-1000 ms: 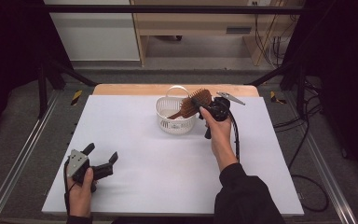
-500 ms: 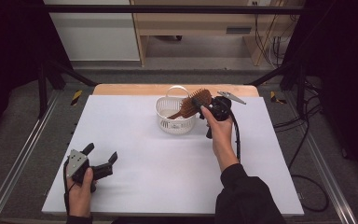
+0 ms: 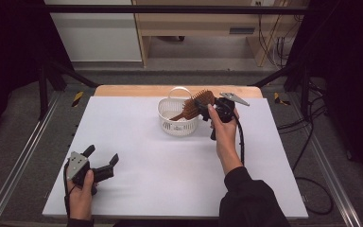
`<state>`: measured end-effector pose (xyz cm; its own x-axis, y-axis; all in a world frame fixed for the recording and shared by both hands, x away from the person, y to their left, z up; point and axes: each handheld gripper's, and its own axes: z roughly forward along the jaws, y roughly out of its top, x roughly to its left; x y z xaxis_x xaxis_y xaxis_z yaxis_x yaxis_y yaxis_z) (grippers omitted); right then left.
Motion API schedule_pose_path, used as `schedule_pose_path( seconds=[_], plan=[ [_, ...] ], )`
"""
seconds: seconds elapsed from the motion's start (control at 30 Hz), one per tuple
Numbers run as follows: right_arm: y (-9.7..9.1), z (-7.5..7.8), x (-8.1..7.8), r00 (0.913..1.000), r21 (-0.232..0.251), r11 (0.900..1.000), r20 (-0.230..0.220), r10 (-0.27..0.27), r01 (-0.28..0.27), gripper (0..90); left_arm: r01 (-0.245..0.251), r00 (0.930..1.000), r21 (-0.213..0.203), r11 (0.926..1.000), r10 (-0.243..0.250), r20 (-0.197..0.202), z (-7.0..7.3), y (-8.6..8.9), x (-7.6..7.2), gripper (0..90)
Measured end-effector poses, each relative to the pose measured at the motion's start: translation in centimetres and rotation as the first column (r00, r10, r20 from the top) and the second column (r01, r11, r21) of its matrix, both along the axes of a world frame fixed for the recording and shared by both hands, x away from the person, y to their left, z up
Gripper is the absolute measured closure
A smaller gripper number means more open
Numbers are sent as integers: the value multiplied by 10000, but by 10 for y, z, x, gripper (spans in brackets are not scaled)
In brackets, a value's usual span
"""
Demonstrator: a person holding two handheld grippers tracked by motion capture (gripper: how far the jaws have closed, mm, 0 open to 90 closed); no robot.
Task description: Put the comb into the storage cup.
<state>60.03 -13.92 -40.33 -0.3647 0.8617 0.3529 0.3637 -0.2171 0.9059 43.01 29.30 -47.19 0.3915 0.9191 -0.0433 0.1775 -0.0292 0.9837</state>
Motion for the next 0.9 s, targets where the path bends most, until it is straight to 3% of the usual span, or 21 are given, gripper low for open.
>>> schedule_pose_path(
  seconds=[0.9],
  plan=[
    [-4, 4, -3, 9996, -461, 9989, 284, 1, 12, 90, -21, 10000, -14, 10000, 21, 1, 0, 1, 0, 13]
  ],
)
